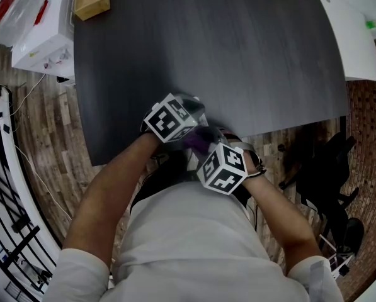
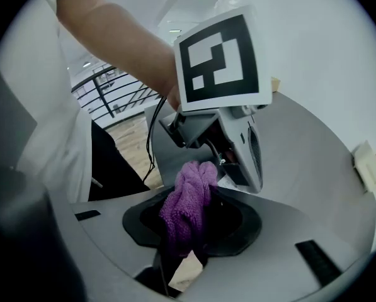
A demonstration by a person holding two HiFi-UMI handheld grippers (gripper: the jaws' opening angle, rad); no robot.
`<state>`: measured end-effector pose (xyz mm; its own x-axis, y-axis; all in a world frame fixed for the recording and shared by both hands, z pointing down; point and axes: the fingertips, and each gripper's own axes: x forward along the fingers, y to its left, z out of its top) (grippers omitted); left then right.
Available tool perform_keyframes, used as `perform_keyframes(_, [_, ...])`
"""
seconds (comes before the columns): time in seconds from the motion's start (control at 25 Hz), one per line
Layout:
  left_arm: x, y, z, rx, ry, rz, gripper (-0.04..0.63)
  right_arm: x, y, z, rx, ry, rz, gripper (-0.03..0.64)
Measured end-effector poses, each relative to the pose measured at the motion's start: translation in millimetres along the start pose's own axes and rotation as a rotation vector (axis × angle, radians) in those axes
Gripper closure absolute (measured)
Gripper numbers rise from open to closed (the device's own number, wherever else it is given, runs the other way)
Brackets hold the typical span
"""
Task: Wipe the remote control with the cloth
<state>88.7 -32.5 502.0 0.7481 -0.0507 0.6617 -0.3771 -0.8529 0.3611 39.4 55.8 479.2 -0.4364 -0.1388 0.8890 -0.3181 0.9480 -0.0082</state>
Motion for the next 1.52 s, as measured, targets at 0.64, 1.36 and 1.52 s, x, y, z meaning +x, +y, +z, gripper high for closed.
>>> perform_keyframes(0.64, [1,-5,-1,0.038,-0.019,-0.059,0.594,-22,-28,-23,0.151,-0.043,0.011,0.494])
perform_keyframes(1.36, [5,-4,2,0.037,-0.028,-0.059,0.594,-54,-68,-62,0.209,0.021,-0.218,0.494])
perform_keyframes(1.52, [-2,0,1,-0.015,-0.055,-0.038,0.593,-42,-79,-64,0.265,0.019,-0.252,0.494])
